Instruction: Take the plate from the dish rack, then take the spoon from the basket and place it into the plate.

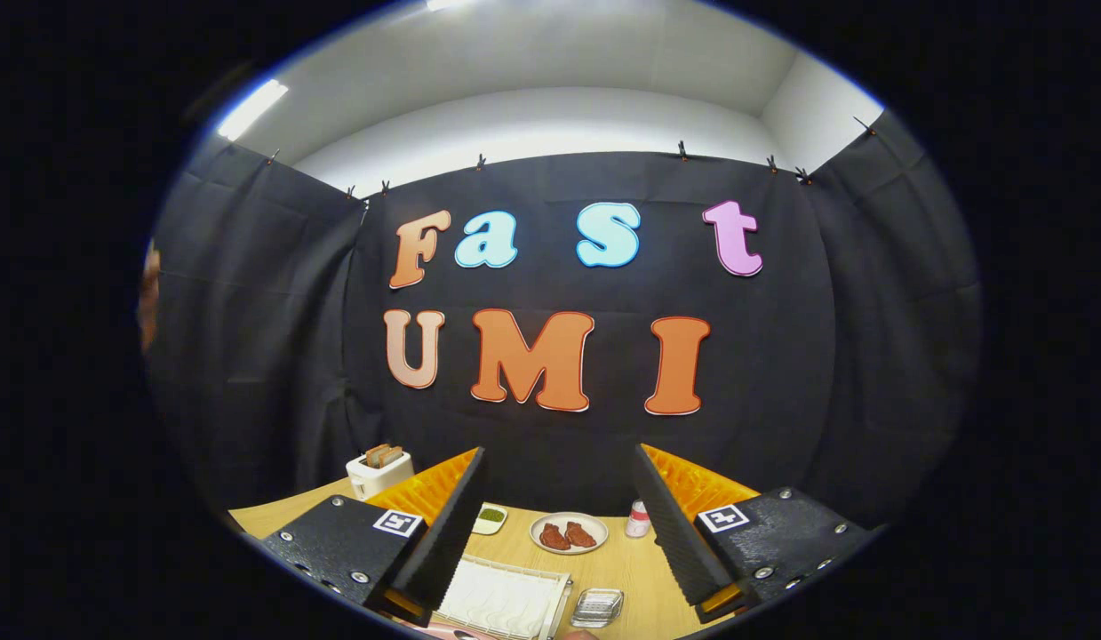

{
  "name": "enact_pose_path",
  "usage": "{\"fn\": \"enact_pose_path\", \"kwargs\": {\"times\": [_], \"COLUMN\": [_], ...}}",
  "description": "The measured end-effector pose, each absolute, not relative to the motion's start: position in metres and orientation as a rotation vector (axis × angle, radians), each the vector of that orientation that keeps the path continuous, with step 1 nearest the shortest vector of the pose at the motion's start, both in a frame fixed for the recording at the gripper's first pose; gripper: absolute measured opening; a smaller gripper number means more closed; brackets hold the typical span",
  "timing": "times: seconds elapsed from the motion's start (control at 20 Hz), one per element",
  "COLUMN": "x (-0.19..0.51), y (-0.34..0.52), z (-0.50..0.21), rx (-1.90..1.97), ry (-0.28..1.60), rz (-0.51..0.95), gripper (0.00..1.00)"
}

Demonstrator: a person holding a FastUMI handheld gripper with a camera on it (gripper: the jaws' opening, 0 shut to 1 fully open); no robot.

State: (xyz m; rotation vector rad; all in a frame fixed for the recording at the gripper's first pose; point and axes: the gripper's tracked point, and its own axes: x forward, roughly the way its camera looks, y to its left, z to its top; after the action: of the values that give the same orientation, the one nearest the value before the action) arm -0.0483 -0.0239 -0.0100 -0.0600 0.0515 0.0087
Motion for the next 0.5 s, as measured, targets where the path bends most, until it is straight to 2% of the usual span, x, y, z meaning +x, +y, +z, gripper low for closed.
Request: {"fn": "enact_pose_path", "kwargs": {"times": [0.5], "x": [-0.058], "y": [-0.027], "z": [0.005], "rx": [-0.103], "ry": [0.006], "rz": [-0.008], "gripper": [0.96]}}
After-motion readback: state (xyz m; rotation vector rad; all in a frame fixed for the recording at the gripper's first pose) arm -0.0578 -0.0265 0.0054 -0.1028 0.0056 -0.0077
